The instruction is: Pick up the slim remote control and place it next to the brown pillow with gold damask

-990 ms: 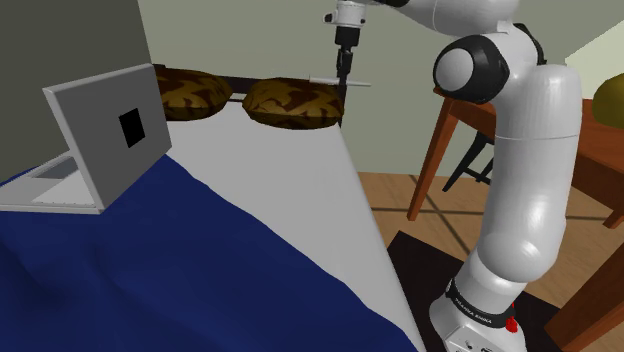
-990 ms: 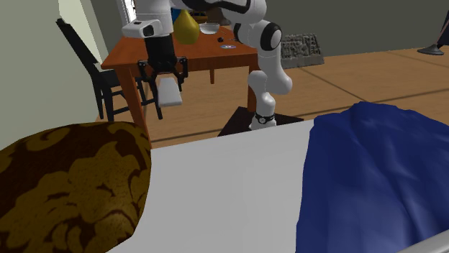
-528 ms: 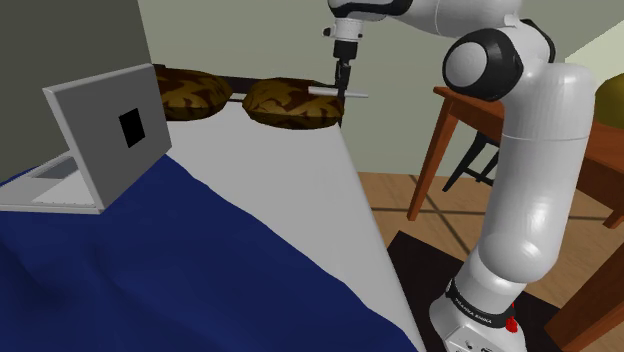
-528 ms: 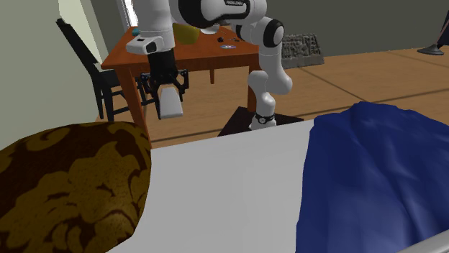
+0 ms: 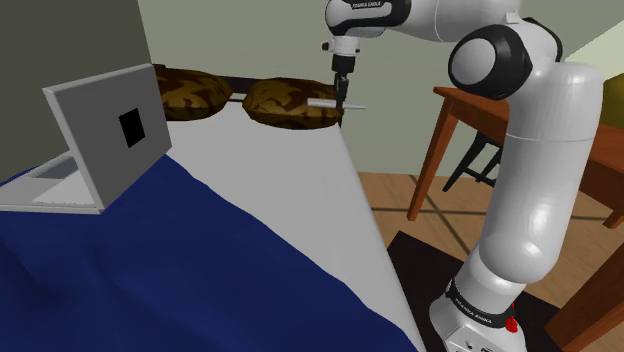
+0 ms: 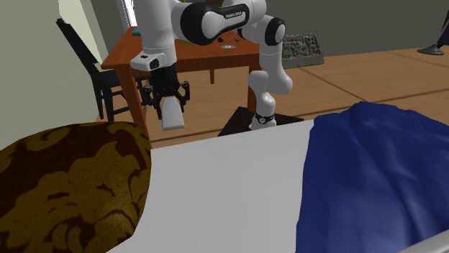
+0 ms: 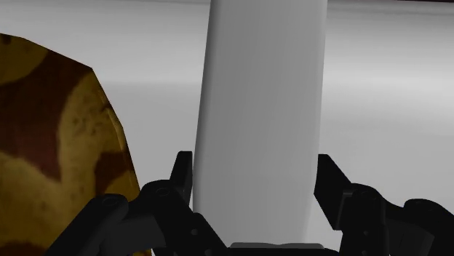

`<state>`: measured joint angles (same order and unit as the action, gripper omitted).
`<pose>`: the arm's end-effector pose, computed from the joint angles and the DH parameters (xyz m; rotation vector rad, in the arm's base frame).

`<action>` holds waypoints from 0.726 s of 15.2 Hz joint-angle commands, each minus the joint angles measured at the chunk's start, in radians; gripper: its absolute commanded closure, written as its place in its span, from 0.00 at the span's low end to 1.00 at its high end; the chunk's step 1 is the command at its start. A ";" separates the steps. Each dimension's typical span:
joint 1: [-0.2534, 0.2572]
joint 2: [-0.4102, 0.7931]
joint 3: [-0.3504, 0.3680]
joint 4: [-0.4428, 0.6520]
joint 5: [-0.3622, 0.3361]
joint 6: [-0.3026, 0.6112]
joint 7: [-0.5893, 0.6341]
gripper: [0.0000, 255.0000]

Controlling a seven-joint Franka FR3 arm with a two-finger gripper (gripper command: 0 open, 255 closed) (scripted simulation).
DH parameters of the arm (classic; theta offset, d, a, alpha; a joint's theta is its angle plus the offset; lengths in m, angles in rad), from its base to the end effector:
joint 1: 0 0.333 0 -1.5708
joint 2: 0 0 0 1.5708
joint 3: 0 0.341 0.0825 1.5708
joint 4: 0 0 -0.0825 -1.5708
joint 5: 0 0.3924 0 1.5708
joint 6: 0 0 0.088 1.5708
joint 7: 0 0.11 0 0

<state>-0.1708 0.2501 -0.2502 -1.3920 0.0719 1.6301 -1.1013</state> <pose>0.6013 -0.2384 0.5904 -2.9501 -1.0489 -0.0063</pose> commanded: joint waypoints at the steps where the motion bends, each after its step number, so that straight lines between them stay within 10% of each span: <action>1: 0.004 -0.011 0.001 -0.042 -0.003 0.032 0.002 1.00; 11: 0.009 -0.019 0.003 -0.188 -0.004 0.170 0.000 1.00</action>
<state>-0.1618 0.2287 -0.2473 -1.5701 0.0675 1.7873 -1.1010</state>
